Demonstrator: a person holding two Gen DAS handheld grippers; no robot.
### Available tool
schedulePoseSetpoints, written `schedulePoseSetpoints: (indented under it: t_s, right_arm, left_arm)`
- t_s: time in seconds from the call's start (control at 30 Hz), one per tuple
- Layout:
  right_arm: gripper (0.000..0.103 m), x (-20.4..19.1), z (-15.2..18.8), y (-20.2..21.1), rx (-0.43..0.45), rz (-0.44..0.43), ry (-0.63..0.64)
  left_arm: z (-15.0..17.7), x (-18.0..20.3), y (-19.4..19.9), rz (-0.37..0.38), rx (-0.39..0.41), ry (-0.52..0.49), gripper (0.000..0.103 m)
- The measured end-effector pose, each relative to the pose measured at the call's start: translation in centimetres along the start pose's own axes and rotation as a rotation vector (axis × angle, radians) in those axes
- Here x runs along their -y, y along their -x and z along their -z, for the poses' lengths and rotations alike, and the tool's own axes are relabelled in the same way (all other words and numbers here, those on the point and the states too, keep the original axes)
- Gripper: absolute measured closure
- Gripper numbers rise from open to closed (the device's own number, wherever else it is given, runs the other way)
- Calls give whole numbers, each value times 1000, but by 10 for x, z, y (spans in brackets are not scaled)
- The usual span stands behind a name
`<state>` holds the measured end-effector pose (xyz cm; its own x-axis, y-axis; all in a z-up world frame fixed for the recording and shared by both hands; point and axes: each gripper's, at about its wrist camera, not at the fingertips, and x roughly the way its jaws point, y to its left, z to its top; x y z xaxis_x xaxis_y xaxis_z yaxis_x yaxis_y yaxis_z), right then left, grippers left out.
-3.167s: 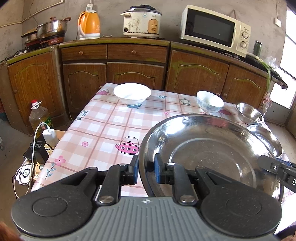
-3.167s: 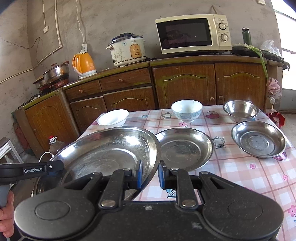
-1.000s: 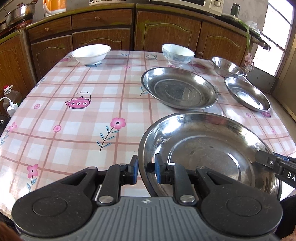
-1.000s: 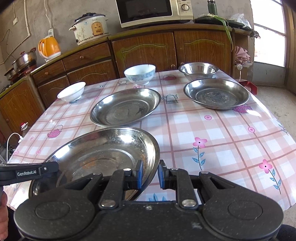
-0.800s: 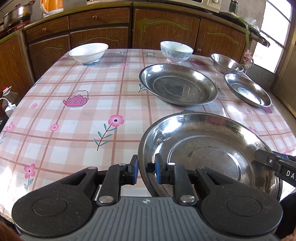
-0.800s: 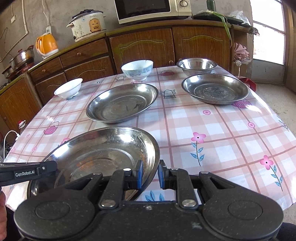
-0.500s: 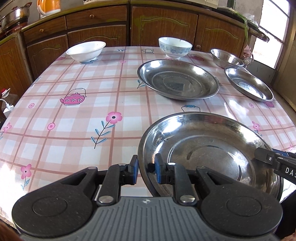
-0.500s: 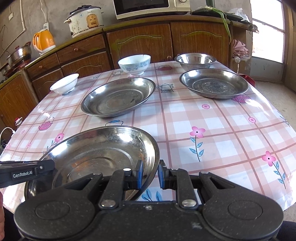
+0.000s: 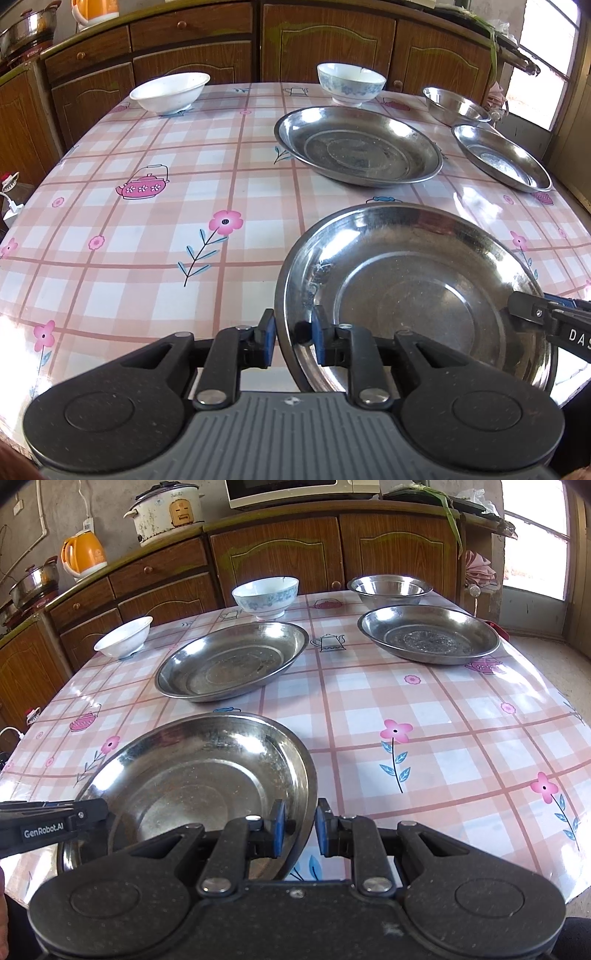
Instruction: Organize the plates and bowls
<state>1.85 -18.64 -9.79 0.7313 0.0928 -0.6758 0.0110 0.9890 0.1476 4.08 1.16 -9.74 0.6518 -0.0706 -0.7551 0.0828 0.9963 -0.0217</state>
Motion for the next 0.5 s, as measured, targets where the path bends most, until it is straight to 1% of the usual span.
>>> schedulePoseSetpoints:
  t_s: [0.17,0.23,0.3,0.4,0.47,0.5]
  right_arm:
    - [79,1,0,-2,-5,2,-6]
    - [78,2,0,-1,-1,10,-7]
    - [75,3,-1,1,9,20,-10]
    - [72,6,-2,2,10,28,-23]
    - [68,7,-2,3,9,32,-30]
    - [66,8,-2,4,12,33,-33]
  left_arm:
    - [0,1,-1,-1,1,-11,81]
    - [0,0,0,4,3,0,78]
    - [-1,-1,1,0,7,7,79]
    - [-1,-4,2,-3,5,19,78]
    - [-2,-5,3,-11,3,29,72]
    - [-2,-5,4,-18,5,34,61]
